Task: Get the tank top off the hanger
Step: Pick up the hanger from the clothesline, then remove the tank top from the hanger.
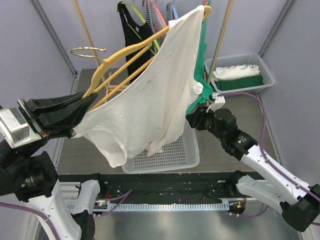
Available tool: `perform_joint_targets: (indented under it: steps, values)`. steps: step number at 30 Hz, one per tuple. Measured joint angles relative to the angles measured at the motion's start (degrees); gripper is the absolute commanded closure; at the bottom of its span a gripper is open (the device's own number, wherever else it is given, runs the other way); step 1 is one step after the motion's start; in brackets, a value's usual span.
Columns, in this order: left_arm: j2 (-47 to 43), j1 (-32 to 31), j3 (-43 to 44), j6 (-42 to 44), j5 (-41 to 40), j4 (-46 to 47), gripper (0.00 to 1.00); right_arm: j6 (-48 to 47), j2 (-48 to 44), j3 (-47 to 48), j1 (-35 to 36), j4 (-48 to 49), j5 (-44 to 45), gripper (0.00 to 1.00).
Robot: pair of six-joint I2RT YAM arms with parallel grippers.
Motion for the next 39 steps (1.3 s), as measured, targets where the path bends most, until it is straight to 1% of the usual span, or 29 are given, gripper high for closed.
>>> perform_joint_targets:
  steps: [3, 6, 10, 13, 16, 18, 21, 22, 25, 28, 33, 39]
  values:
    - [-1.11, 0.00, -0.74, -0.13, 0.70, 0.20, 1.00, 0.00, 0.11, 0.00, 0.00, 0.02, 0.00, 0.54]
    - [-3.61, 0.00, -4.04, -0.42, 1.16, -0.04, 1.00, 0.00, -0.11, 0.00, 0.00, 0.02, 0.04, 0.54]
    - [-8.24, 0.35, -13.11, 0.26, 1.68, -2.38, 1.00, -0.02, -2.78, -0.20, 0.00, 0.02, 0.50, 0.54]
    - [-10.86, 0.66, -20.35, 3.50, 2.19, -7.54, 1.00, -0.02, -5.86, -0.52, 0.00, 0.07, 0.90, 0.54]
    - [-12.09, 0.72, -26.88, 8.02, 2.19, -15.13, 1.00, -0.02, -7.30, -0.52, 0.00, 0.11, 0.94, 0.53]
    - [-12.39, 0.76, -29.75, 10.43, 2.14, -18.99, 1.00, -0.04, -7.30, -0.52, 0.00, 0.20, 0.96, 0.52]
    - [-13.27, 0.87, -33.35, 13.33, 2.01, -24.11, 1.00, -0.17, -7.26, -0.52, 0.00, 0.46, 0.90, 0.45]
    - [-13.62, 0.90, -34.12, 13.92, 2.01, -25.24, 1.00, -0.20, -7.19, -0.52, 0.00, 0.66, 0.87, 0.40]
    - [-14.73, 0.94, -36.09, 16.96, 1.99, -29.03, 1.00, -0.22, -6.25, -0.44, 0.00, 1.92, 0.52, 0.32]
    - [-14.95, 0.96, -37.24, 19.54, 1.79, -31.23, 1.00, -0.22, -4.28, 0.09, 0.00, 3.52, -0.48, 0.28]
    - [-14.73, 0.96, -39.45, 22.16, 1.07, -33.44, 0.98, -0.37, 0.44, 3.63, 0.00, 6.12, -2.32, 0.27]
    - [-14.62, 0.96, -39.50, 23.32, 1.07, -35.08, 0.98, -0.42, 5.88, 7.80, 0.13, 12.37, -6.40, 0.28]
